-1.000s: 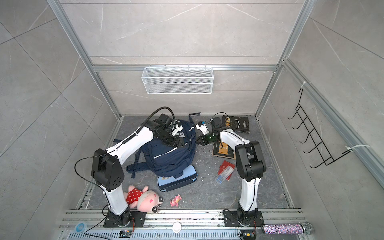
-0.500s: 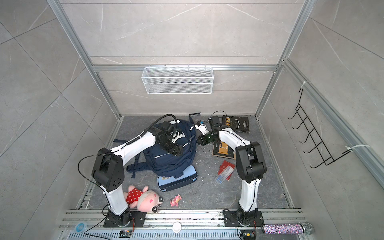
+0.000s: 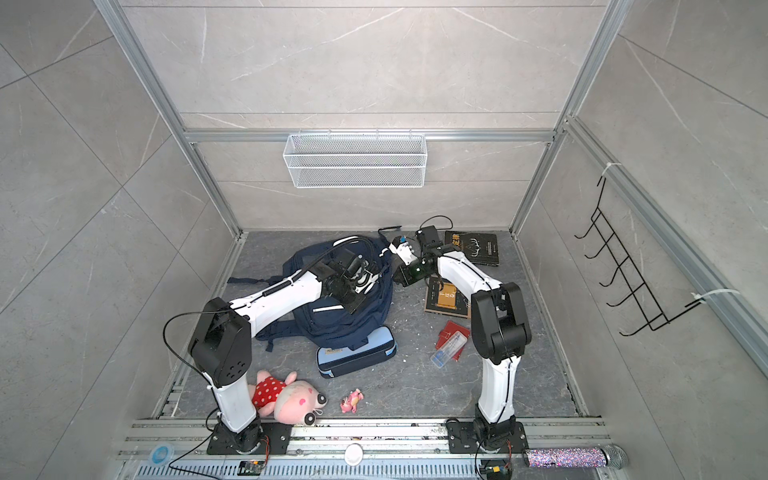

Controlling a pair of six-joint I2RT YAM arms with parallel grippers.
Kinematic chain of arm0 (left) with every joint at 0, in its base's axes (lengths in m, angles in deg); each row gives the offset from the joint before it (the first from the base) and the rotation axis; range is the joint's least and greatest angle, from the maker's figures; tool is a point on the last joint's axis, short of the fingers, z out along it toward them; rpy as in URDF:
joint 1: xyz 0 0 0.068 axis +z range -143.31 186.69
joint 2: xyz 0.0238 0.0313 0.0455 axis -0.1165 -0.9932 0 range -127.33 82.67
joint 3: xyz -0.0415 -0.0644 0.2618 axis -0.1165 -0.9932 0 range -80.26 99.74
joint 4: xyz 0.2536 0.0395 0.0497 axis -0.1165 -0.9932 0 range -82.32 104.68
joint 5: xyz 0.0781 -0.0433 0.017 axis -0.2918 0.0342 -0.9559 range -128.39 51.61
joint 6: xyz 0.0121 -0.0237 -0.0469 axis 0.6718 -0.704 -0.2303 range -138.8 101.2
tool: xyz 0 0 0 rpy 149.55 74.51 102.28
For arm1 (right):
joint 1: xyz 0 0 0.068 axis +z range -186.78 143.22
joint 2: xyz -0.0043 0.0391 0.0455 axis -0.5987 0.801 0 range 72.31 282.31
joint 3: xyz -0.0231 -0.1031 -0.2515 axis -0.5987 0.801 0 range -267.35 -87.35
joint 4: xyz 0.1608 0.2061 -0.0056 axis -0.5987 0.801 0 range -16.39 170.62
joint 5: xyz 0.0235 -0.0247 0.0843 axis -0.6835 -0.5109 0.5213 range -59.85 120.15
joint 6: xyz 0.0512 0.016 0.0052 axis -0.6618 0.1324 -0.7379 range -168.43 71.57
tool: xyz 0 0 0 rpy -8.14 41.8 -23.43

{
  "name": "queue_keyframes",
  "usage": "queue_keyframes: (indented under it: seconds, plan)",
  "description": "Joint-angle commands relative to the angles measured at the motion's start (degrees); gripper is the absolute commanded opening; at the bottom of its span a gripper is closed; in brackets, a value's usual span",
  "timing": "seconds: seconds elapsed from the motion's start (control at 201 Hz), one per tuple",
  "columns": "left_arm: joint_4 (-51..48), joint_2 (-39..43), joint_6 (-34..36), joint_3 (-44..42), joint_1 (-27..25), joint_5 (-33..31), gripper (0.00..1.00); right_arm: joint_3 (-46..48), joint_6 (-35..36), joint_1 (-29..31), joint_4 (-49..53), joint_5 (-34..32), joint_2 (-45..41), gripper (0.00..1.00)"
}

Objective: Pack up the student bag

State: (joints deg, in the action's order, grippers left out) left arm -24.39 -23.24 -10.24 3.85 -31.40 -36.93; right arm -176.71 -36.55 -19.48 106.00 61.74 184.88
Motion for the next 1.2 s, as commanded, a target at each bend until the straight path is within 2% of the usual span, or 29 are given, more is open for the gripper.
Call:
queue_keyframes:
  seconds: [0.0,0.194,0.329,0.538,0.657,0.911,1.026,1.116,1.195]
  plan:
    - [1.5,-0.4,-3.4,2.6,1.9,-3.2,0.0,-2.9,1.6,-0.1,1.9,1.3,0.0,0.0]
    - [1.3,1.0,-13.2,8.2,8.2,3.8,0.0,1.6,2.0,0.8,0.1,0.8,-4.1,0.0]
    - [1.3,1.1,-16.1,10.0,10.9,6.2,0.0,4.3,3.1,2.2,0.8,-1.6,-7.4,0.0]
    - [3.3,-0.7,-20.2,13.5,12.1,9.1,0.0,5.1,3.4,6.6,2.7,-3.9,-11.2,0.0]
    - [4.1,-2.1,-25.2,17.3,12.6,11.5,0.0,6.3,2.2,10.8,2.5,-5.3,-13.2,0.0]
    - [0.5,-7.1,-36.7,30.9,13.5,14.0,0.0,9.9,-0.7,18.5,0.6,-8.6,-16.3,0.0]
    - [0.3,-9.9,-42.5,35.1,14.0,15.4,0.0,13.0,-5.1,20.0,-3.6,-8.0,-18.2,0.0]
    - [6.6,-10.3,-47.9,33.4,14.4,19.4,0.0,18.4,-11.6,19.8,-10.9,-7.4,-20.4,0.0]
    - [7.4,-10.0,-47.6,33.3,14.4,19.4,0.0,24.1,-17.2,17.9,-17.2,-6.3,-22.5,0.0]
